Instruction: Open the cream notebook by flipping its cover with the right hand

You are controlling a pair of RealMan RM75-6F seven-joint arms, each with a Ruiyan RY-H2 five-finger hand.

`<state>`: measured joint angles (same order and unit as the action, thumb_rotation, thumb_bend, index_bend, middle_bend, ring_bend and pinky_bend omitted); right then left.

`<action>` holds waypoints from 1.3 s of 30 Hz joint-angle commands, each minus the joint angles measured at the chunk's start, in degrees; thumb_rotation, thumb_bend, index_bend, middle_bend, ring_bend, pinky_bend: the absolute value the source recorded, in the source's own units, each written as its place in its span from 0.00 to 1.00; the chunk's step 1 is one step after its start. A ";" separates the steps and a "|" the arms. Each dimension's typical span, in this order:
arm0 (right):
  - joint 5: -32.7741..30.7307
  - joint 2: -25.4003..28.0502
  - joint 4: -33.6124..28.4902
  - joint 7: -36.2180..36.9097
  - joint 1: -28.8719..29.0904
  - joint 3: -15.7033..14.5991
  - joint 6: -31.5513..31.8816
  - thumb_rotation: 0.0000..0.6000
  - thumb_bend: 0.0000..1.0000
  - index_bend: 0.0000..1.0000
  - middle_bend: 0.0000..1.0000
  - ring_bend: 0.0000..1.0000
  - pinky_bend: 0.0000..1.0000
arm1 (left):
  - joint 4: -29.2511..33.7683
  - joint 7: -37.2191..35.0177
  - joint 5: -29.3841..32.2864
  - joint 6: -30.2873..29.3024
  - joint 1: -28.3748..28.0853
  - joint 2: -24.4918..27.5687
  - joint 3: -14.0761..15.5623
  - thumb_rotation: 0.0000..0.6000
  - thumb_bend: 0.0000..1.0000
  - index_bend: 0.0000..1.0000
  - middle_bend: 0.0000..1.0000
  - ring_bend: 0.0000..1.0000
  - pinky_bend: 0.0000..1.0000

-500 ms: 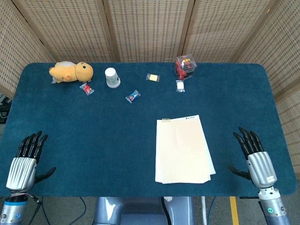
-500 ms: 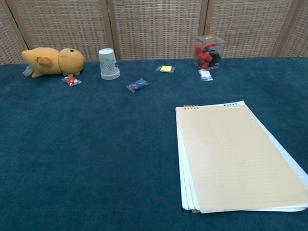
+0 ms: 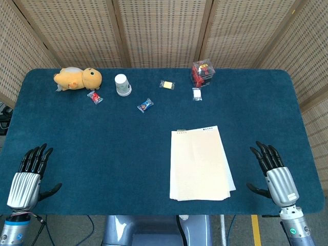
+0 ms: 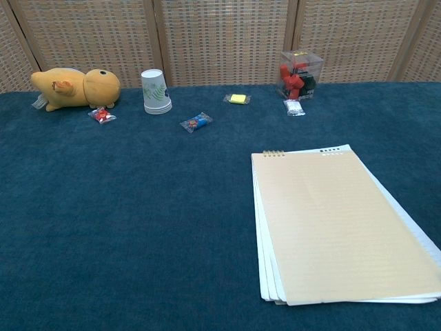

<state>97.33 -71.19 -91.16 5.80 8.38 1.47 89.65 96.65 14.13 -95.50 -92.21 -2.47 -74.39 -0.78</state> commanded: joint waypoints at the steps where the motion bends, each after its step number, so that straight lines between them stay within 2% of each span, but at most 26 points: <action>1: 0.05 -0.16 -0.11 -0.28 0.07 -0.20 -0.34 1.00 0.25 0.07 0.00 0.00 0.00 | -0.08 0.09 0.29 0.32 -0.11 -0.05 -0.04 1.00 0.14 0.00 0.00 0.00 0.05; 12: 1.68 -1.70 -0.24 -2.63 0.43 -1.76 -1.94 1.00 0.22 0.07 0.00 0.00 0.00 | 0.69 0.24 0.18 -0.27 0.21 0.36 0.02 1.00 0.14 0.00 0.00 0.00 0.05; 16: 2.68 -3.37 -1.33 -5.50 0.91 -2.37 -3.20 1.00 0.22 0.07 0.00 0.00 0.00 | 0.94 -0.30 0.37 -0.40 0.22 0.63 -0.16 1.00 0.14 0.00 0.00 0.00 0.05; 24: 1.69 -8.58 -2.52 -9.08 2.08 -2.91 -7.19 1.00 0.22 0.07 0.00 0.00 0.00 | 1.21 -0.66 0.12 -0.67 0.30 0.96 -0.14 1.00 0.14 0.00 0.00 0.00 0.05; 31: 0.88 -14.81 0.65 -11.53 2.60 -4.92 -11.37 1.00 0.22 0.07 0.00 0.00 0.00 | 1.30 -0.86 -0.04 -0.73 0.32 1.09 -0.10 1.00 0.14 0.00 0.00 0.00 0.05; 39: 0.45 -18.21 3.05 -11.91 2.55 -5.85 -12.47 1.00 0.22 0.07 0.00 0.00 0.00 | 1.31 -0.96 -0.51 -1.02 0.38 1.05 -0.03 1.00 0.14 0.00 0.00 0.00 0.05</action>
<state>97.83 -89.28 -88.22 -6.07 10.94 -4.28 77.26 97.96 13.17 -96.01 -93.23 -2.09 -73.34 -0.81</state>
